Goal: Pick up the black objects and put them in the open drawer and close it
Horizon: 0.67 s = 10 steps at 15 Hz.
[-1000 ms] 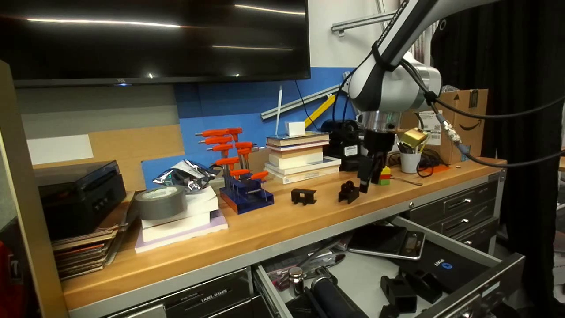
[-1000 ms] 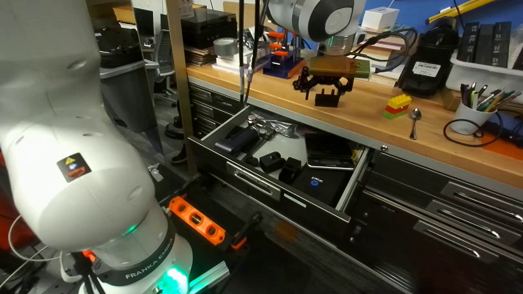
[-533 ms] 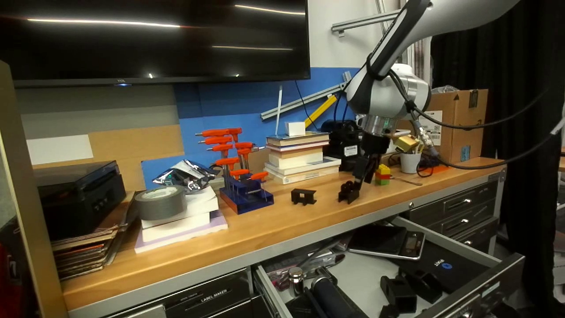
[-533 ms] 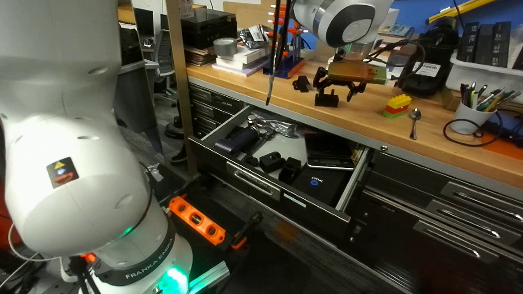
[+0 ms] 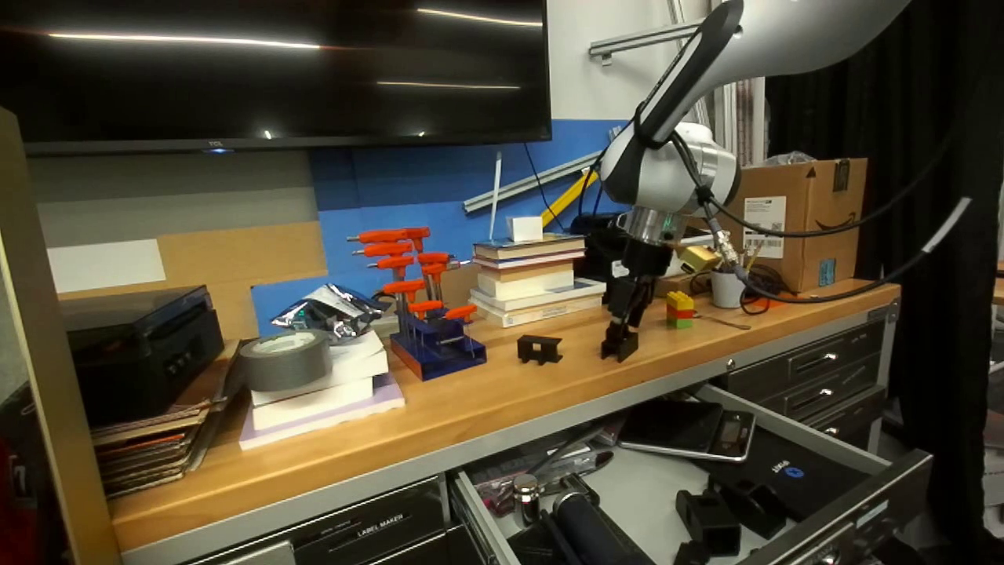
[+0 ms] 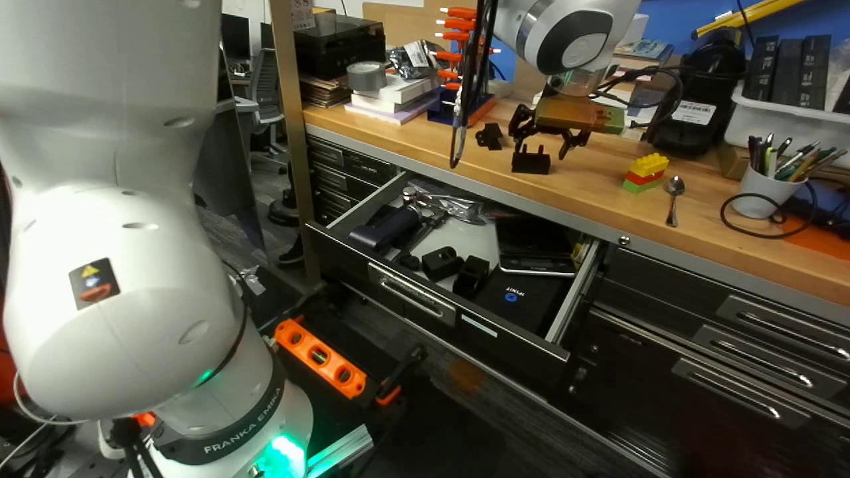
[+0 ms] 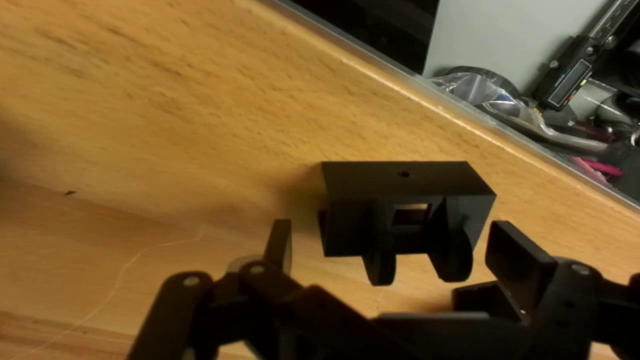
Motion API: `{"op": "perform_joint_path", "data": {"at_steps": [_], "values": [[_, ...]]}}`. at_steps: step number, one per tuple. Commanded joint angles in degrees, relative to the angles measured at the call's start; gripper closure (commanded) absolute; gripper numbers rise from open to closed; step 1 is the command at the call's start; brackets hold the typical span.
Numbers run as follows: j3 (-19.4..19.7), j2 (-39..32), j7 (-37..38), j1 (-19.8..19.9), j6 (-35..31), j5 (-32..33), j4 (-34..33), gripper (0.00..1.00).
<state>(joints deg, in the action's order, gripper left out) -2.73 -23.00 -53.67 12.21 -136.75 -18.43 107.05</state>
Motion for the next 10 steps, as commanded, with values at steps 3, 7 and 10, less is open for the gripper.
{"op": "perform_joint_path", "data": {"at_steps": [3, 7, 10], "values": [[-0.9, -0.7, 0.5, 0.2, 2.8, 0.1, -2.8, 0.00], [-0.2, -0.5, 2.5, -1.0, 3.1, 2.1, -2.4, 0.00], [-0.3, -0.6, 3.7, -1.7, 3.2, 3.5, -2.4, 0.25]]}}
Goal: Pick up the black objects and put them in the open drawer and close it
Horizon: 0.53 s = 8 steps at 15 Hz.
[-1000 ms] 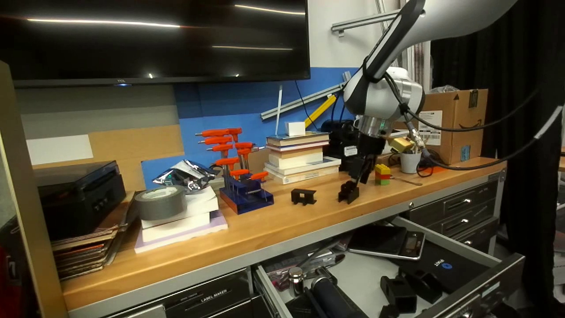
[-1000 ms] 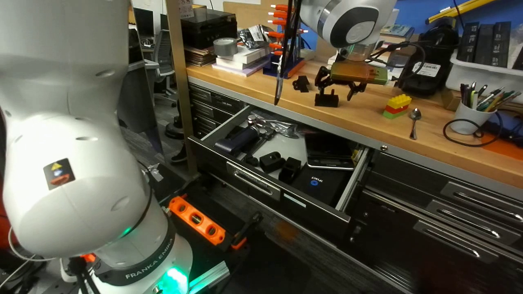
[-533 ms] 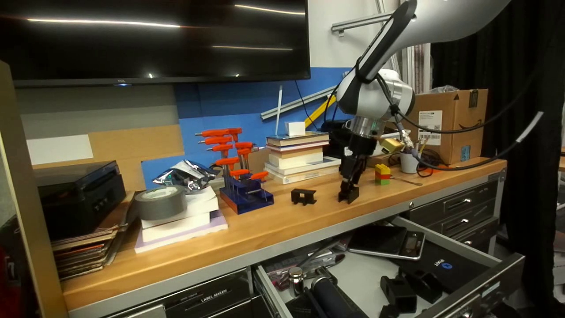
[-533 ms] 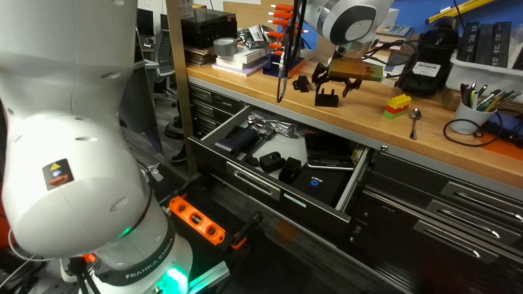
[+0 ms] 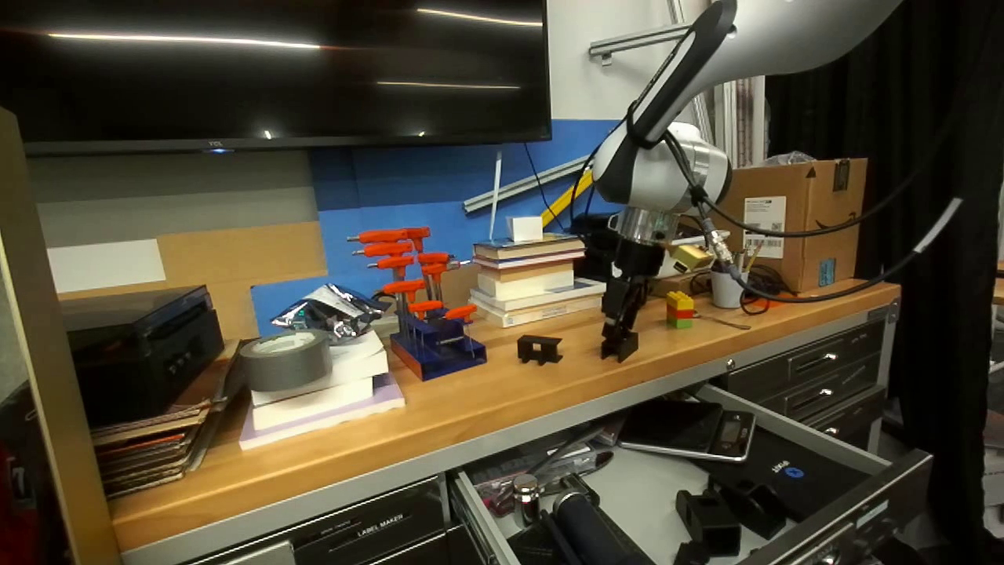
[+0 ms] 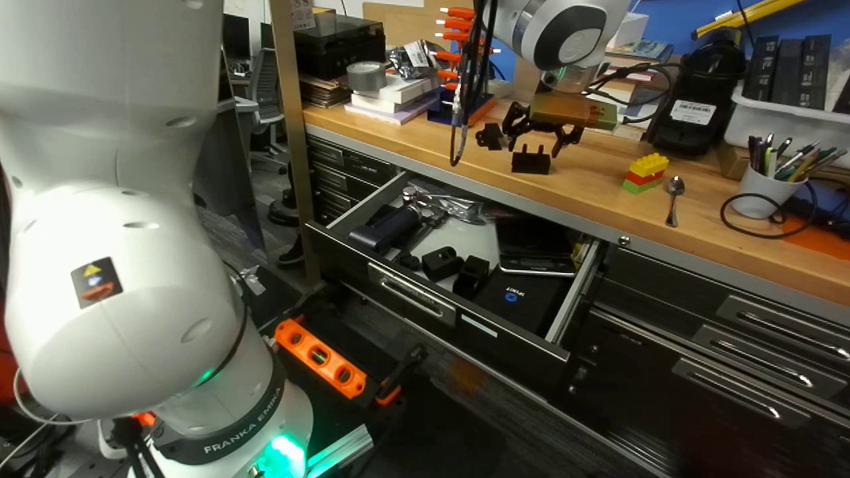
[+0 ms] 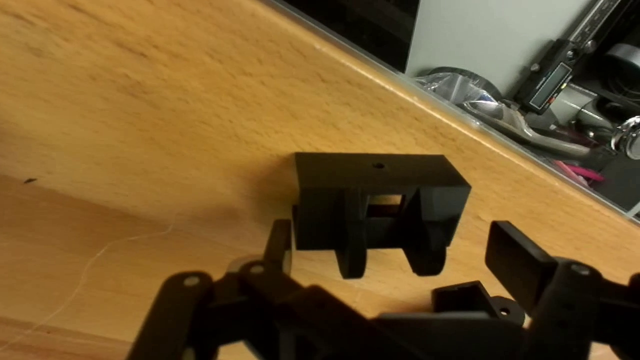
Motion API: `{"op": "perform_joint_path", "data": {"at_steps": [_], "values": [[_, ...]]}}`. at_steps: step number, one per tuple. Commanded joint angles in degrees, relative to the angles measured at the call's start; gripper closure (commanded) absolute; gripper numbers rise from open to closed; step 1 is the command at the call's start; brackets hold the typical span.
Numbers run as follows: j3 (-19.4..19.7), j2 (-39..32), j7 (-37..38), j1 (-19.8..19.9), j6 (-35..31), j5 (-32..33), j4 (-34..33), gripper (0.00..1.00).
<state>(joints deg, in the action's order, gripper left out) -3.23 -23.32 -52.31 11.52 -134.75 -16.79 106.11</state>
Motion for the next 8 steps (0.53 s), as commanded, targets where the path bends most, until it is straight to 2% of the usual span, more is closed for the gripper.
{"op": "perform_joint_path", "data": {"at_steps": [1, 4, 8], "values": [[0.2, -0.3, 2.8, -1.2, 1.3, 2.3, -1.5, 0.27], [0.2, -0.2, 4.5, -2.0, 1.3, 4.0, -1.7, 0.51], [0.2, 0.0, 6.4, -2.9, 1.7, 5.9, -2.3, 0.77]]}}
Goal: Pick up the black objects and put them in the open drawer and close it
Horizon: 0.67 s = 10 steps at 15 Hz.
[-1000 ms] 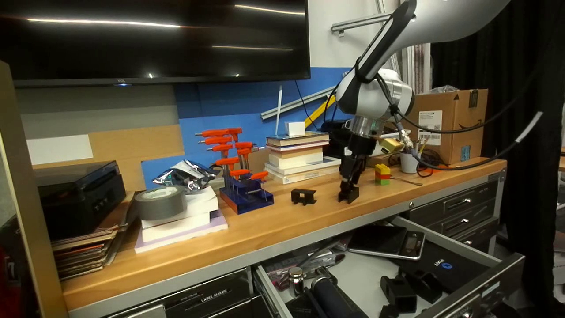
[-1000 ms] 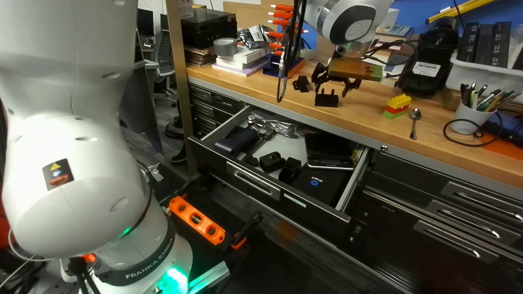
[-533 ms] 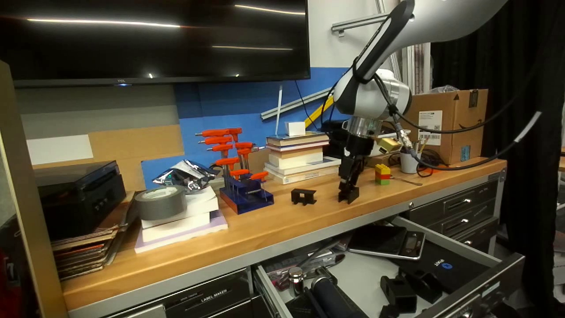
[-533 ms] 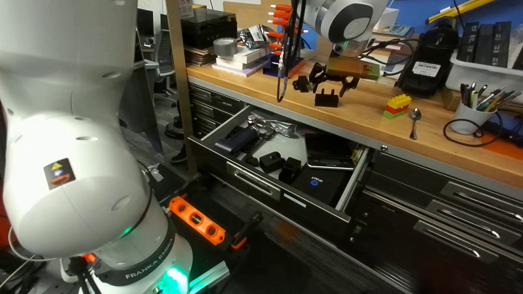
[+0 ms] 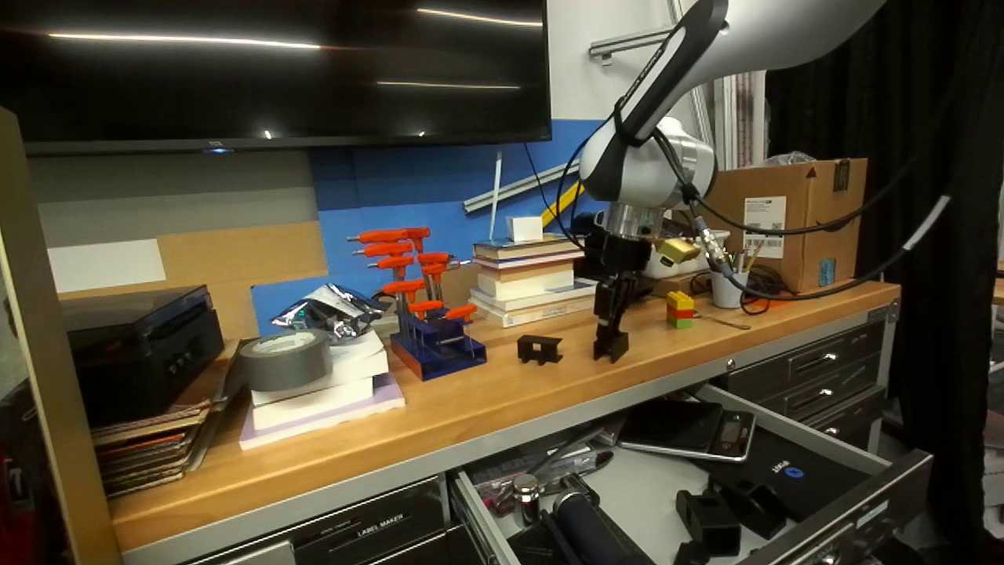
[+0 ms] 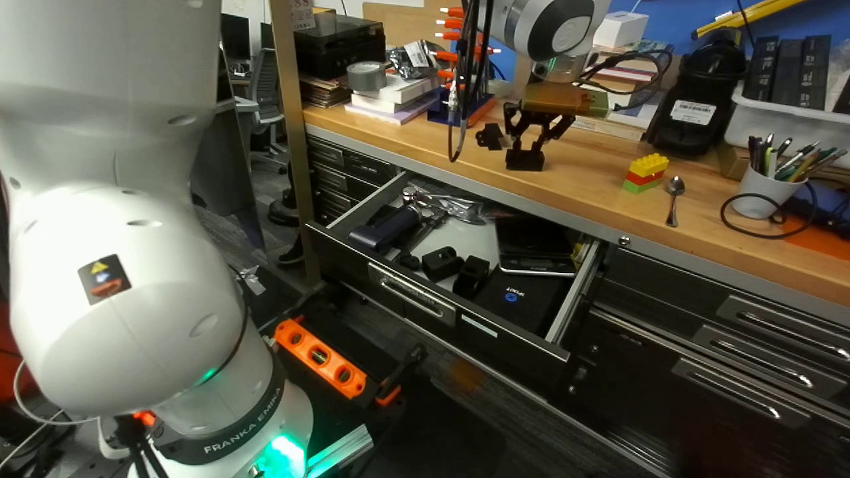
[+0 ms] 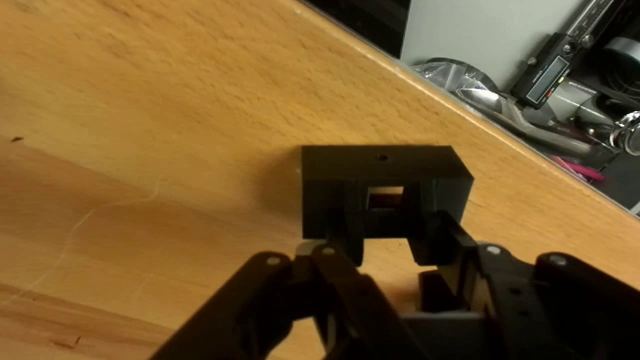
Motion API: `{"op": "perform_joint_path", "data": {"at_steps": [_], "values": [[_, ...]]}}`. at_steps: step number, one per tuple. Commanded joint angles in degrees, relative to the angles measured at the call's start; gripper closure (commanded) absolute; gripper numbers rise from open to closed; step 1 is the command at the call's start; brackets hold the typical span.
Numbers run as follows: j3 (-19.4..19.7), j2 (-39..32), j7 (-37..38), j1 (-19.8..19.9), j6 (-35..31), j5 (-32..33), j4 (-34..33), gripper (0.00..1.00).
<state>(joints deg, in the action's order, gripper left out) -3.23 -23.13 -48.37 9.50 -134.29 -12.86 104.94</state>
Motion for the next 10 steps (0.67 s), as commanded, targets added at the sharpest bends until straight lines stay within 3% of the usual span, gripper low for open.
{"op": "perform_joint_path", "data": {"at_steps": [1, 5, 10], "values": [[0.4, -0.2, 3.3, -1.2, 1.5, 2.7, -1.2, 0.75], [1.6, 2.1, 10.5, -3.0, 2.8, 7.7, 1.2, 0.74], [2.4, 7.0, 23.7, -6.7, 3.8, 16.7, 8.8, 0.74]]}}
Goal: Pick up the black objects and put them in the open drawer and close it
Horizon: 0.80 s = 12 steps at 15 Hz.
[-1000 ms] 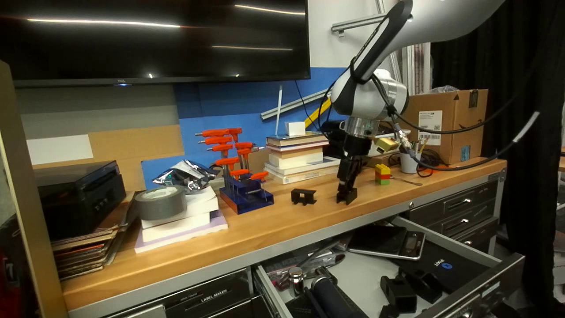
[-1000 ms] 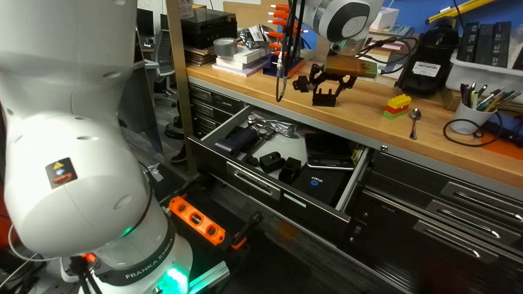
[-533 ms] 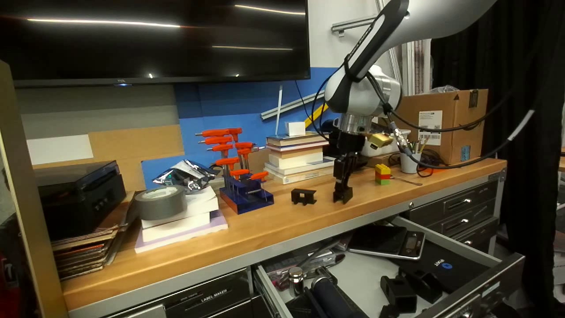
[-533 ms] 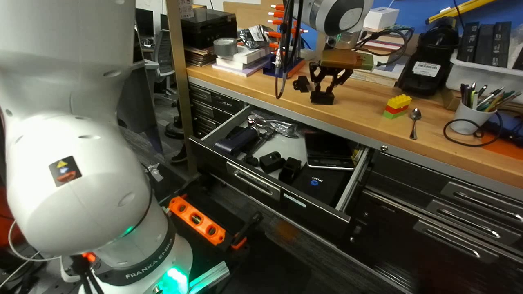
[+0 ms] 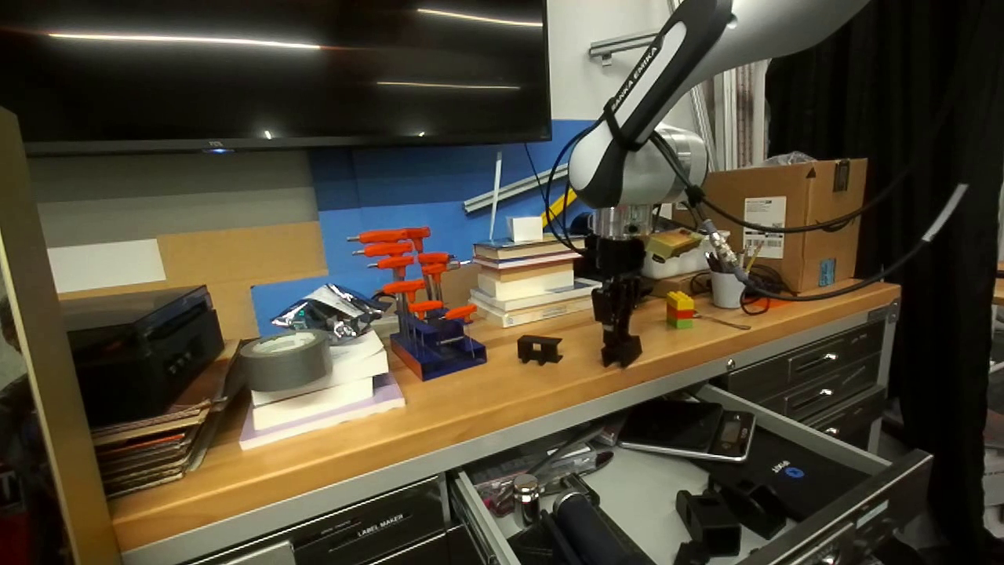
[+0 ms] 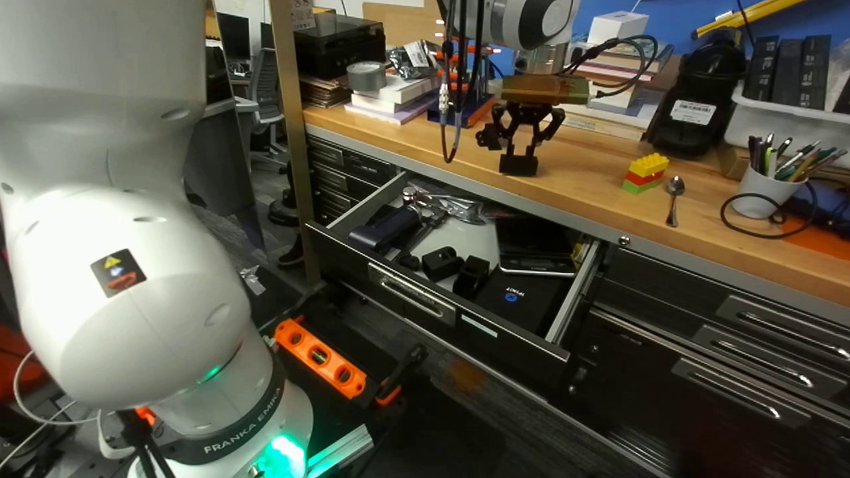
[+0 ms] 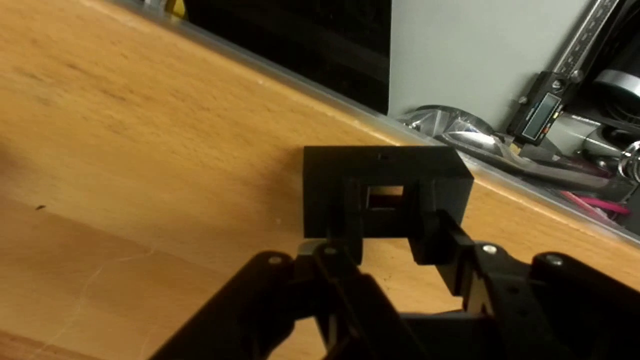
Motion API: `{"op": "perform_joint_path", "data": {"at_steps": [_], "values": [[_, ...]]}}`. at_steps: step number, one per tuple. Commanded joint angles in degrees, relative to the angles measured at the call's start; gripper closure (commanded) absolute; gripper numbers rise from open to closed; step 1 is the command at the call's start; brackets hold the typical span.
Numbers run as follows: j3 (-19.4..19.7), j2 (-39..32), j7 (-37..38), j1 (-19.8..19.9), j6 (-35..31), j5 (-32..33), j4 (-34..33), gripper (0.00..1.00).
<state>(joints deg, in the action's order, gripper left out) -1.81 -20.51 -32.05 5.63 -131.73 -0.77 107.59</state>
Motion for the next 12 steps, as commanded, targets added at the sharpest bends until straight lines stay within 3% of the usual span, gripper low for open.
{"op": "perform_joint_path", "data": {"at_steps": [1, 7, 12], "values": [[0.6, 5.3, 9.2, -3.3, 1.7, 5.5, 7.4, 0.74], [-2.8, 9.7, 13.3, -6.6, 4.3, 3.3, 15.1, 0.74], [-4.5, 5.9, 12.4, -7.6, 6.0, 1.0, 17.4, 0.74]]}}
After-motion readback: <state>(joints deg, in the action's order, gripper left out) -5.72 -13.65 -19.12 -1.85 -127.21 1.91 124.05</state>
